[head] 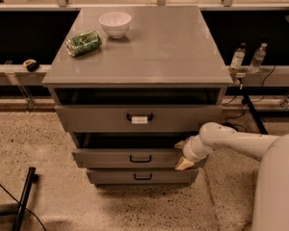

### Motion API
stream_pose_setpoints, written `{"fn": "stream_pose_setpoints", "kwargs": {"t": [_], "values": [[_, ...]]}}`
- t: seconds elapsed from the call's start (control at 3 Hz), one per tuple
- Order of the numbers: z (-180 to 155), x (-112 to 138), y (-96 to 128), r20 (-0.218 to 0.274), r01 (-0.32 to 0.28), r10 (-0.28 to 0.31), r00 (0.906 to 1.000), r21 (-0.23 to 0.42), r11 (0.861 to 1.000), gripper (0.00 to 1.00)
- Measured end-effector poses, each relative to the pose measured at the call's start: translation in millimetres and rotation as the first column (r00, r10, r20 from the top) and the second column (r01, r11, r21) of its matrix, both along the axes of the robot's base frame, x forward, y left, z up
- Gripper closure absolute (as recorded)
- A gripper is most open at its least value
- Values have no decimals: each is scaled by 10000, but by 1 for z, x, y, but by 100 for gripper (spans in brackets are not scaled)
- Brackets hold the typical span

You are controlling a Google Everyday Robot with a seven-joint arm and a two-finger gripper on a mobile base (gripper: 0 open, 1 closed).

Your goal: Open middle drawer

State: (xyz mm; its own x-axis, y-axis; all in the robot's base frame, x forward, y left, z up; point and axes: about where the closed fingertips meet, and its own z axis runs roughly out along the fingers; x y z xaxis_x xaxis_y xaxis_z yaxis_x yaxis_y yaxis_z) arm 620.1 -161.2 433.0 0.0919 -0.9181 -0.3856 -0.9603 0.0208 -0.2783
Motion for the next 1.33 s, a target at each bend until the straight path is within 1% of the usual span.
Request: {"fn": "stream_pose_setpoints", "kwargs": {"t": [0.33, 0.67, 1.0, 1.33], "values": [[8, -20, 0, 0, -207, 207, 9998, -22, 9998, 36], [3, -54, 1, -499, -527, 522, 9974, -103, 9986, 34], [-2, -100, -1, -1293, -803, 799, 9884, 22, 9968, 34], [4, -124, -3, -1567, -1005, 1036, 9822, 273, 9946, 34]]}}
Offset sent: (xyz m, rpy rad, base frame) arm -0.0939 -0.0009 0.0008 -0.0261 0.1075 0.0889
